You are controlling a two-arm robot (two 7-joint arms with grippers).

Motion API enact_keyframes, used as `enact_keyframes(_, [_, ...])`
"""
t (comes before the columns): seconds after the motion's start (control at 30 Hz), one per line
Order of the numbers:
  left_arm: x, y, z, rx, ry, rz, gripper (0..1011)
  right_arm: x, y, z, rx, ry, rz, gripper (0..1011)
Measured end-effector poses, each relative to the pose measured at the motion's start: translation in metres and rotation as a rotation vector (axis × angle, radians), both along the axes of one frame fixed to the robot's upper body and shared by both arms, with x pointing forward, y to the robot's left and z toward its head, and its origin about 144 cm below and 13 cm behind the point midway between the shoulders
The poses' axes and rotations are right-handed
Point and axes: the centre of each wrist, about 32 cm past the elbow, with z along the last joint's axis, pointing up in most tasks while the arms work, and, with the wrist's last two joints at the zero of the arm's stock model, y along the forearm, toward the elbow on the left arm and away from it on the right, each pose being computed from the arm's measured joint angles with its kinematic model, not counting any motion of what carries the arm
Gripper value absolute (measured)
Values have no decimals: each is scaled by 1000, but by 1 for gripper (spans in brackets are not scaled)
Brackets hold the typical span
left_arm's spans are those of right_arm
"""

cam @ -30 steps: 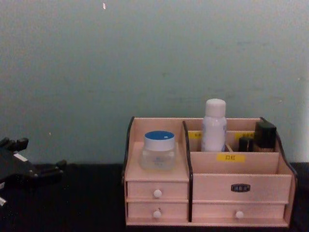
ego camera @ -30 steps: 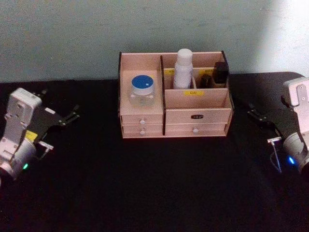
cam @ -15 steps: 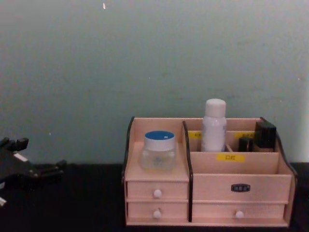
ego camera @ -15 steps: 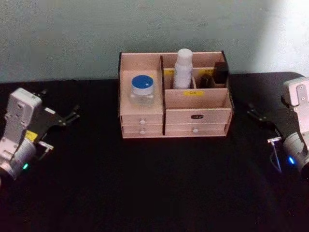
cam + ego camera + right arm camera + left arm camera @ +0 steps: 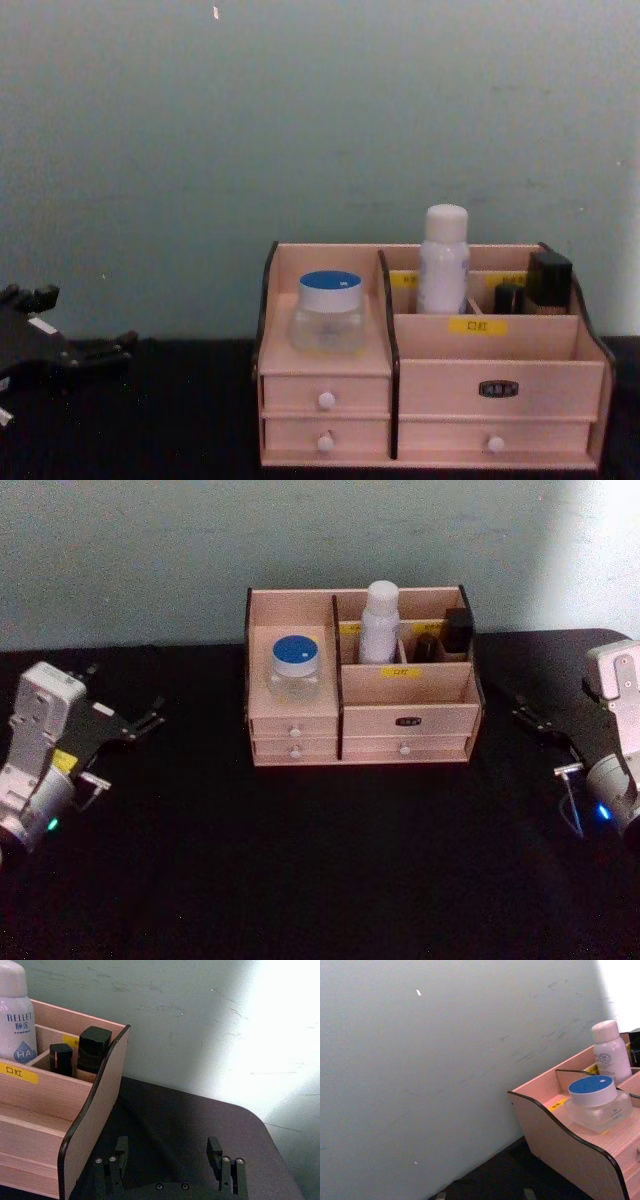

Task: Pick up the facial cleanser and watermelon frost from the table and place them into the tiered storage box.

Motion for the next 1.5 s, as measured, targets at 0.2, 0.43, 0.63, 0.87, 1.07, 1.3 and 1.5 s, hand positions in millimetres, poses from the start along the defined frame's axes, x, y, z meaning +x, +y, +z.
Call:
enact_keyframes(0.2, [0,0,0,0,0,0,1001,0,0,0,0,0,0,1000])
enact_keyframes(0.43, [0,0,0,0,0,0,1001,0,0,0,0,0,0,1000])
enact_keyframes(0.63, [0,0,0,0,0,0,1001,0,0,0,0,0,0,1000])
enact_keyframes(0.87, [0,0,0,0,0,0,1001,0,0,0,0,0,0,1000])
enact_keyframes(1.07, [0,0,0,0,0,0,1001,0,0,0,0,0,0,1000])
enact_keyframes(1.3, [0,0,0,0,0,0,1001,0,0,0,0,0,0,1000])
enact_keyframes(1.5, [0,0,0,0,0,0,1001,0,0,0,0,0,0,1000])
